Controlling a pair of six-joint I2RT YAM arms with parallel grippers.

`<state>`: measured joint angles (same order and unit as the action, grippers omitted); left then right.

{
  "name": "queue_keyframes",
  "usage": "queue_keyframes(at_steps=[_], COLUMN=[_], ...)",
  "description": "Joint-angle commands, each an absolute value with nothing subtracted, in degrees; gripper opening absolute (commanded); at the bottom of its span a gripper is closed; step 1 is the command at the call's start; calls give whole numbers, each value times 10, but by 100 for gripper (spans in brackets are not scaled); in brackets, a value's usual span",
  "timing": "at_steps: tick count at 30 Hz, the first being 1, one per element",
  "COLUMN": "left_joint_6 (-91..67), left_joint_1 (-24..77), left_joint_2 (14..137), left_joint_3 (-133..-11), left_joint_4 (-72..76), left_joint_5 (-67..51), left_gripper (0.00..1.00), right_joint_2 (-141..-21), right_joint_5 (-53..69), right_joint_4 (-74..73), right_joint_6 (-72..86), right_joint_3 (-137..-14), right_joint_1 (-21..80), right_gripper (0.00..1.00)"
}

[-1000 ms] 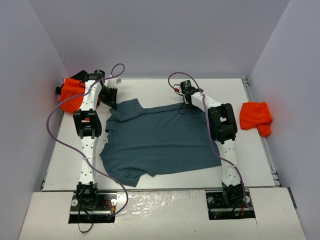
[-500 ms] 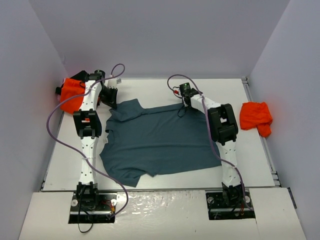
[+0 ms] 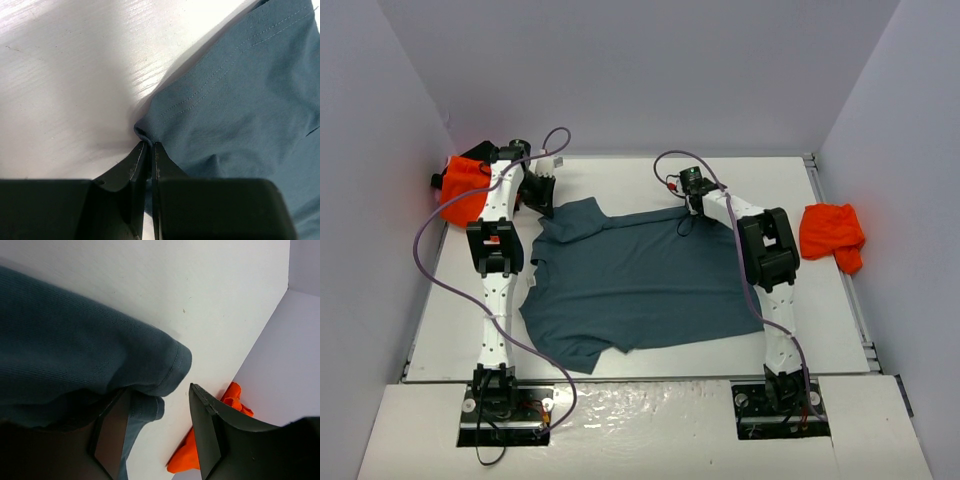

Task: Fold and stack the t-shirts
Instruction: Flatten out the tshirt

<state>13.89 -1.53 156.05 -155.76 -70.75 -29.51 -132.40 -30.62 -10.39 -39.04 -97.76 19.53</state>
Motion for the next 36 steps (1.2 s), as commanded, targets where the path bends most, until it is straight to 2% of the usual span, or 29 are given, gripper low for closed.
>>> queue_keyframes(at_steps=[1,3,11,18,24,29,36], left_joint_6=[152,154,156,158,159,160,161], left_joint_1=[-11,-9,-9,-8,-8,-8,-6], left_joint_2=[1506,1506,1499,1502,1505,1506,1510], left_joint_3=[-1558,-1558,-1549,-1550,-1552,-1552,-1559], left_joint_4=[-725,-727,-725,-728,-728,-729,-731], left_joint_5=[-272,-267,-265,-265,-265,-265,-260], left_gripper=[0,0,0,0,0,0,0], right_joint_2=[-1314,-1334,-1341,-1346,-1332,-1272,-1256], right_joint_5=[-281,-286,-368,-396,-388,-350,-302], right_joint_4=[-108,-106,-5,65,62,42,8], right_joint_6=[-389,-383,-375,-379,-390,-379,-362], right_joint_3=[-994,-1014,-1071,-1108,-1088,-1000,-961], right_joint_1=[193,192,189,176,182,186,180], right_gripper=[45,40,45,45,48,48,48])
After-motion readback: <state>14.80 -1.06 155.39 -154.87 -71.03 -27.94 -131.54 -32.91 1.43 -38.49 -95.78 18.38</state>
